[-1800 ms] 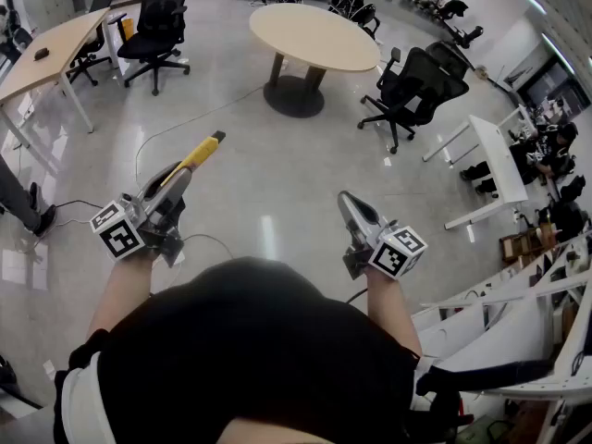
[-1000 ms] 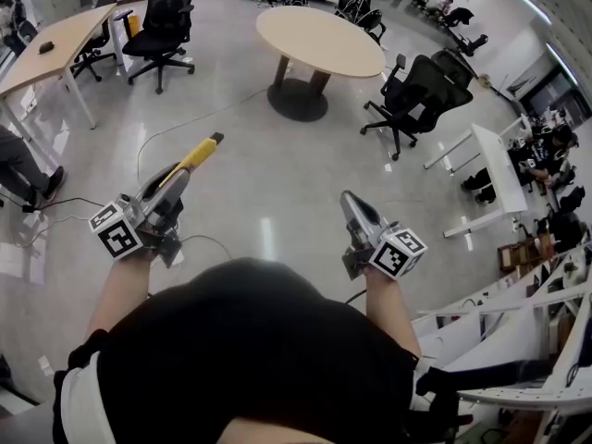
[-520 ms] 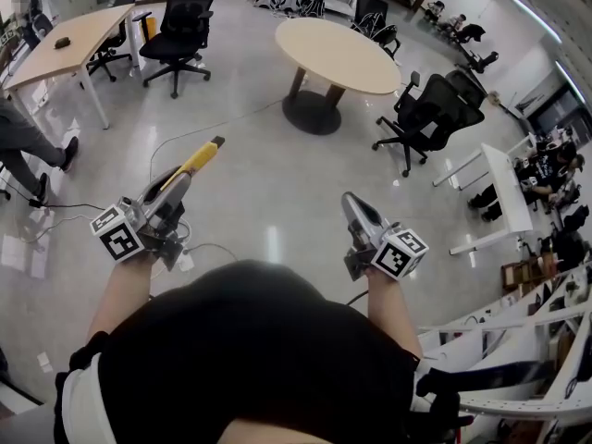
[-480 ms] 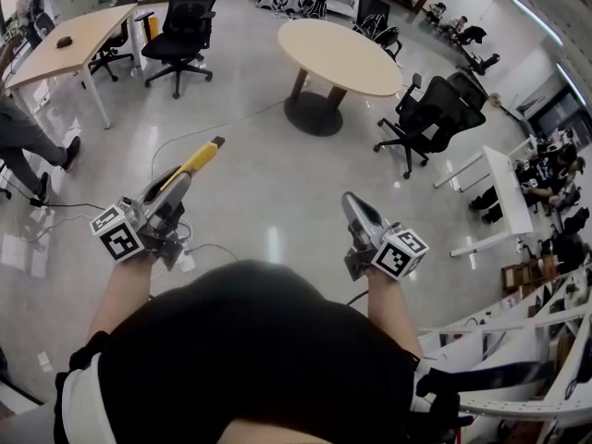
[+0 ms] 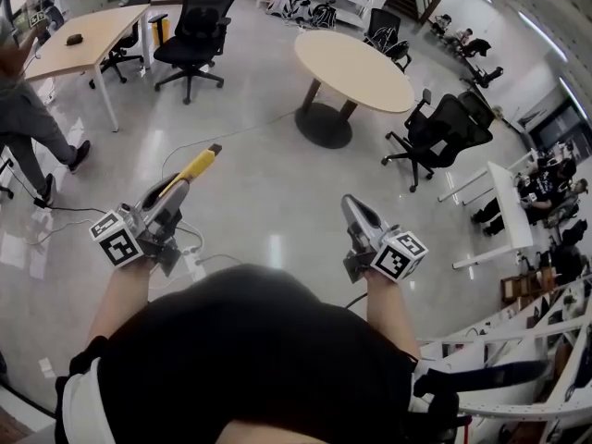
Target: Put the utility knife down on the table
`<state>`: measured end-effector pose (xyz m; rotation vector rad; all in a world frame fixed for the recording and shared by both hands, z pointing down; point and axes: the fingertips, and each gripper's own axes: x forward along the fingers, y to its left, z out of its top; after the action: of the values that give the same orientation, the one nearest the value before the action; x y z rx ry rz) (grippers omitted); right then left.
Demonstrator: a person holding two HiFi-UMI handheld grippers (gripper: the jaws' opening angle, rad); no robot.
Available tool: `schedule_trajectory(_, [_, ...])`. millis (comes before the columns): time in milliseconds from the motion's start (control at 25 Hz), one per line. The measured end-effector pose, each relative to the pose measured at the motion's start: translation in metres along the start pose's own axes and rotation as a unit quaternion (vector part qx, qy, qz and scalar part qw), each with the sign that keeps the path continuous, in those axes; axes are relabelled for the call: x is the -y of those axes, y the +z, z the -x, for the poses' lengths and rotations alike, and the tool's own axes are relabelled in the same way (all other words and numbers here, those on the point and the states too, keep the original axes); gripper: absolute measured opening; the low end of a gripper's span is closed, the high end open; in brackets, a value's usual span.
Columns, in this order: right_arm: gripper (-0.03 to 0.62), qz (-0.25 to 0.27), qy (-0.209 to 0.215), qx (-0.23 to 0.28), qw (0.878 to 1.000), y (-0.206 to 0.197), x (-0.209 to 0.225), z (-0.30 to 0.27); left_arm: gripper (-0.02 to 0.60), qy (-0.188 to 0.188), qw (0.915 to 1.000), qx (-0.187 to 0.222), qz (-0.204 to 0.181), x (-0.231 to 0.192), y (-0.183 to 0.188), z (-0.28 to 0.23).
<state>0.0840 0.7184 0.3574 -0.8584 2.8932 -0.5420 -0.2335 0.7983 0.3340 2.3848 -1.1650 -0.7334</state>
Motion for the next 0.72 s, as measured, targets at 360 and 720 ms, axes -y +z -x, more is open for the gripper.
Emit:
schedule_trajectory(360, [0.015,-0.010,0.002,-0.017,1.000,-0.009,0.028,-0.029,0.075,0.007,0.9998,-0.012,0.013,-0.035,-0.009,-0.020])
schedule_trajectory(720, [0.015,-0.041,0.036,-0.014,0.998,0.018,0.148,-0.023,0.075,0.032,0.9995,-0.006,-0.003,-0.033,-0.050,-0.131])
